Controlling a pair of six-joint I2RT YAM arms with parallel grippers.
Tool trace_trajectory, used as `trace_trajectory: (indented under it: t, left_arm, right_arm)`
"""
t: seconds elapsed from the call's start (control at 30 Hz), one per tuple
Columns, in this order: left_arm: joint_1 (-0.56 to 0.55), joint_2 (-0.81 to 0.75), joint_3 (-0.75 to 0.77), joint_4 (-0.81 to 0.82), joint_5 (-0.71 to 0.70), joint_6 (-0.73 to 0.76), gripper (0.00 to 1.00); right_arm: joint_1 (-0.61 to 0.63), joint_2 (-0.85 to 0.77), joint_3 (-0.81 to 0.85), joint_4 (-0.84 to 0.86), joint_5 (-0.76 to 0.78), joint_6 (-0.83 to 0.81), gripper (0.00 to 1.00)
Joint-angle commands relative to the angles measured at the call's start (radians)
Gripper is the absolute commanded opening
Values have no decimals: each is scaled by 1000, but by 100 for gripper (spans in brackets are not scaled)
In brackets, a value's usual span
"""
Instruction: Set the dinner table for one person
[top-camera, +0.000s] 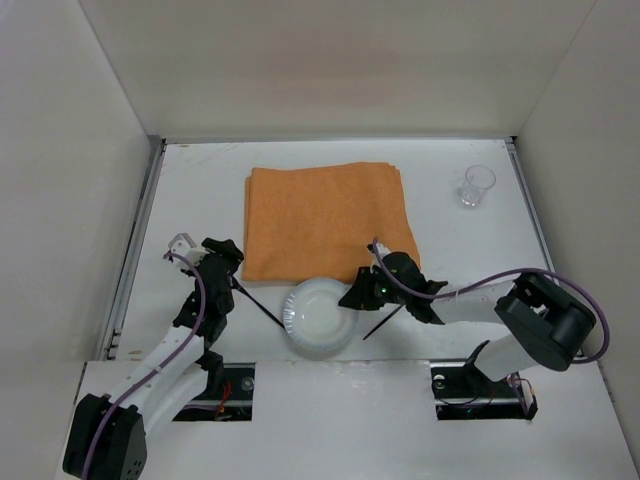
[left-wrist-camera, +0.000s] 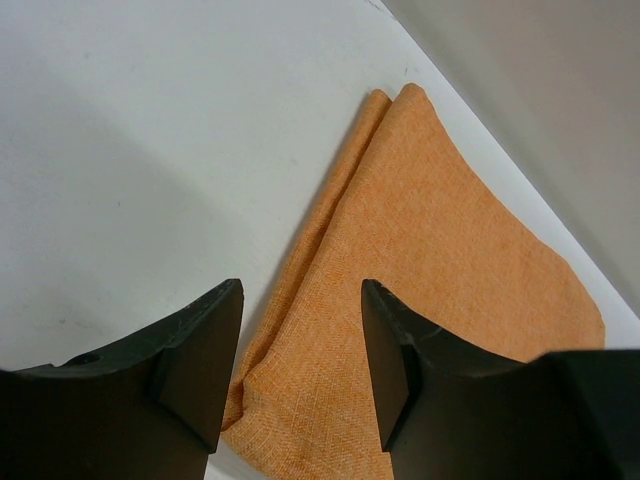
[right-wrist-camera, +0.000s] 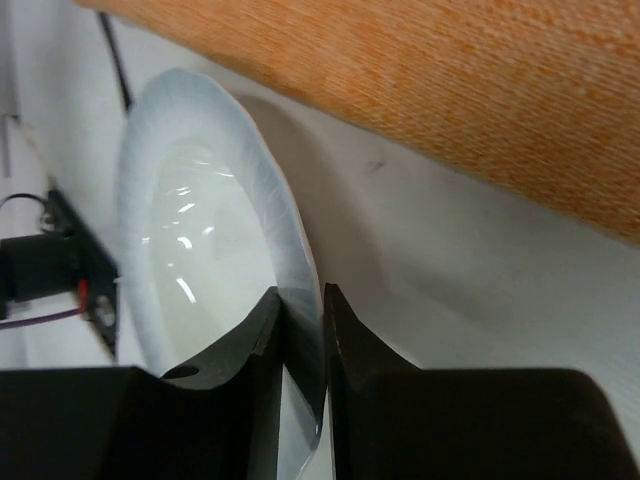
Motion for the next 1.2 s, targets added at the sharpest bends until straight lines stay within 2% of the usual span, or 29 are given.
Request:
trace_trajectory:
  t: [0.0,0.27,0.4,0.67,0.8,1.0,1.17]
  left_arm:
    - [7,-5,-12,46,-23,-14,49]
    - [7,4,-13,55,-22,-18,50]
    - [-1,-7,-19,58,-37,-20,52]
    - [1,2,-24,62,-26,-17,55]
    - [-10,4,-30,62,-26,-18,55]
    - [-14,18,-27,67,-20,-20,55]
    - [-14,27,-27,75,-16,-20,55]
  right_arm:
    - [-17,-21,-21,72,-26,15,14]
    - [-29,-215,35,-18,-112,51,10]
    - [-95,-227,114,-12,-144,63,9]
    - [-290,33,354,88,-155,130,9]
    - [-343,168,474,123,-147,159,9]
    - [-368,317,603,111,-144,187,10]
    - [-362,377,626,118,-140,215,10]
